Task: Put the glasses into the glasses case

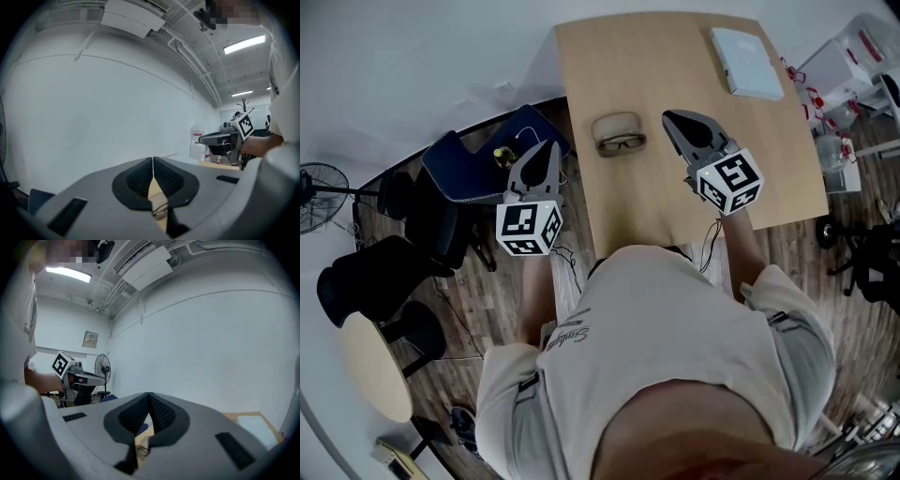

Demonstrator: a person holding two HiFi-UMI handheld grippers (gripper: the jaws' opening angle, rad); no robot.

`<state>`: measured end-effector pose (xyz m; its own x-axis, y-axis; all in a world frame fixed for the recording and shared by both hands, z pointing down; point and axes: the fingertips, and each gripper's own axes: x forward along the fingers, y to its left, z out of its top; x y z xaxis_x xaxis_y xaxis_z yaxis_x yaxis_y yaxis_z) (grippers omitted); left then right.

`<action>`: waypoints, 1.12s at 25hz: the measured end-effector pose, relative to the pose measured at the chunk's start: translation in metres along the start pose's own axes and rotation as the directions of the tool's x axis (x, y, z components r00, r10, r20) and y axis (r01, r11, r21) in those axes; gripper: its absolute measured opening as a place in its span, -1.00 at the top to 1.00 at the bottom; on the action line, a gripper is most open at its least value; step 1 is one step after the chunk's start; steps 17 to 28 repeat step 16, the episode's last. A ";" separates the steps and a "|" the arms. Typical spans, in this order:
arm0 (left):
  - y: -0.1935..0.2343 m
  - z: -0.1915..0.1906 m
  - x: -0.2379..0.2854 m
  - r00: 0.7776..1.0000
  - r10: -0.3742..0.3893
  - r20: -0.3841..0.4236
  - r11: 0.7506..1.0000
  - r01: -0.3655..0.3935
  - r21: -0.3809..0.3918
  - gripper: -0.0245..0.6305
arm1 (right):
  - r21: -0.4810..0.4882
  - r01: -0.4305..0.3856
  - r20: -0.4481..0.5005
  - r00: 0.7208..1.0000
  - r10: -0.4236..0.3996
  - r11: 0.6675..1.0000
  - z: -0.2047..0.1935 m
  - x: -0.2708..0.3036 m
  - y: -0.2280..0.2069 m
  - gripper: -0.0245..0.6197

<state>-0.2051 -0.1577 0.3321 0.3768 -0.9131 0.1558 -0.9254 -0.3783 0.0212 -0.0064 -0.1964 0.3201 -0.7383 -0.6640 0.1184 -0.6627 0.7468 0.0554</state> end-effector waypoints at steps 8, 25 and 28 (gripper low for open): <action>-0.001 -0.010 -0.007 1.000 0.007 -0.006 1.000 -0.007 -0.023 0.87 | -0.010 -0.017 -0.047 0.999 0.016 1.000 -0.012 -0.001 0.004 0.94; -0.001 -0.016 -0.003 1.000 0.008 -0.014 0.999 -0.008 -0.042 0.87 | -0.019 -0.029 -0.053 0.998 0.028 0.999 -0.015 0.002 0.000 0.94; -0.001 -0.016 -0.003 1.000 0.008 -0.014 0.999 -0.008 -0.042 0.87 | -0.019 -0.029 -0.053 0.998 0.028 0.999 -0.015 0.002 0.000 0.94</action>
